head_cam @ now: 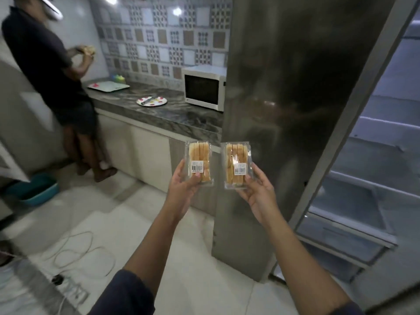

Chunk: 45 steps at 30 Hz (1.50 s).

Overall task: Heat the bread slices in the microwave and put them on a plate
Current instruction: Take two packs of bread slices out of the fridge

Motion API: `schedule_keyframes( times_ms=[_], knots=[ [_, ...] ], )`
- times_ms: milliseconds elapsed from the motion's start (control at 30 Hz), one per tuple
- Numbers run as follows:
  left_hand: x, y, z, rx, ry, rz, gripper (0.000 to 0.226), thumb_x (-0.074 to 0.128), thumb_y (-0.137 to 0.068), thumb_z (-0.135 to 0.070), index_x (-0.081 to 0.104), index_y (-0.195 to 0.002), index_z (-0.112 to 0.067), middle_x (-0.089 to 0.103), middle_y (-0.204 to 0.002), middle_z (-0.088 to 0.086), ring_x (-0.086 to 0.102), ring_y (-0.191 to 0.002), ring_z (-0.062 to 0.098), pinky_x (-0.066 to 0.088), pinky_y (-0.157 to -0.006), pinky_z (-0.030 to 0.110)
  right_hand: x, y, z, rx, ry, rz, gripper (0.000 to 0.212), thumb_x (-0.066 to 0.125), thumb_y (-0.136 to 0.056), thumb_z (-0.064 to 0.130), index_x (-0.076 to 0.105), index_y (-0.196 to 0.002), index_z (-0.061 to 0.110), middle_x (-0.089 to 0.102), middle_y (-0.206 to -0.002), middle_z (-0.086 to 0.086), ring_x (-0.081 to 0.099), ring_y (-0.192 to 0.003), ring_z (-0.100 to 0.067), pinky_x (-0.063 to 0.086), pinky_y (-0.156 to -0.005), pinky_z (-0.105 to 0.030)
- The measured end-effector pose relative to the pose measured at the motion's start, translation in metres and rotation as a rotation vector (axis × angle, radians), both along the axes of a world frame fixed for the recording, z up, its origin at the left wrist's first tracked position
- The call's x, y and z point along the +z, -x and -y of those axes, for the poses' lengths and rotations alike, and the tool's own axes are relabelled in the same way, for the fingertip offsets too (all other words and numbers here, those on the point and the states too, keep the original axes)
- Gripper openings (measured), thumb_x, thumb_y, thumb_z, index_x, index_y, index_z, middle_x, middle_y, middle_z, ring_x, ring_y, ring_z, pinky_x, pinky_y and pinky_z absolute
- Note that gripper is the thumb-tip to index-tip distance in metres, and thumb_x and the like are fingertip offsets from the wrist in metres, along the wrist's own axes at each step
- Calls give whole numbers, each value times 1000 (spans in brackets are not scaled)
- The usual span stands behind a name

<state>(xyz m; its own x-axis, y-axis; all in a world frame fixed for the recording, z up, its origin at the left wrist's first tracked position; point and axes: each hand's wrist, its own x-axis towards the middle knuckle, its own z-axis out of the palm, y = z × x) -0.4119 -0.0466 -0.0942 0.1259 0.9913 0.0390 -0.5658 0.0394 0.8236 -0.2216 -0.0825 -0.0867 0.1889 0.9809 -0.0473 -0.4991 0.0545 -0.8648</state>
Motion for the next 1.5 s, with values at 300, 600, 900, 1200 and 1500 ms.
schedule_keyframes(
  times_ms=[300,600,900,1200,1500],
  knots=[
    [8,148,-138,181,17,-9,65,52,-87,6,27,-143,-17,53,-128,14,62,-100,23,56,-81,30,7,144,-177,130,-56,-74,53,49,-90,-6,40,-139,12,71,-94,-1,70,-65,-12,58,-65,-24],
    [13,254,-326,212,37,-13,66,52,-87,6,27,-145,-15,62,-113,10,66,-92,19,57,-79,30,16,253,-366,130,-47,-75,50,51,-90,-4,45,-136,15,70,-98,-6,70,-64,-14,58,-68,-26],
    [29,235,-548,120,-39,31,64,55,-82,7,36,-140,-12,65,-107,9,70,-86,18,58,-68,29,34,242,-578,7,0,-137,47,48,-92,-3,46,-135,13,66,-103,-7,66,-86,-24,58,-70,-33],
    [71,156,-776,-40,-112,55,52,50,-87,8,42,-135,-9,65,-105,9,67,-88,19,59,-69,27,82,164,-774,-250,-93,-98,38,48,-92,0,53,-127,15,65,-104,-7,64,-95,-25,59,-69,-32],
    [114,62,-961,-171,-127,-61,42,54,-86,4,49,-126,-6,66,-98,9,65,-84,21,56,-63,25,139,83,-907,-481,-79,13,36,46,-93,-1,50,-129,5,62,-97,-11,61,-97,-29,50,-81,-39]
  ],
)
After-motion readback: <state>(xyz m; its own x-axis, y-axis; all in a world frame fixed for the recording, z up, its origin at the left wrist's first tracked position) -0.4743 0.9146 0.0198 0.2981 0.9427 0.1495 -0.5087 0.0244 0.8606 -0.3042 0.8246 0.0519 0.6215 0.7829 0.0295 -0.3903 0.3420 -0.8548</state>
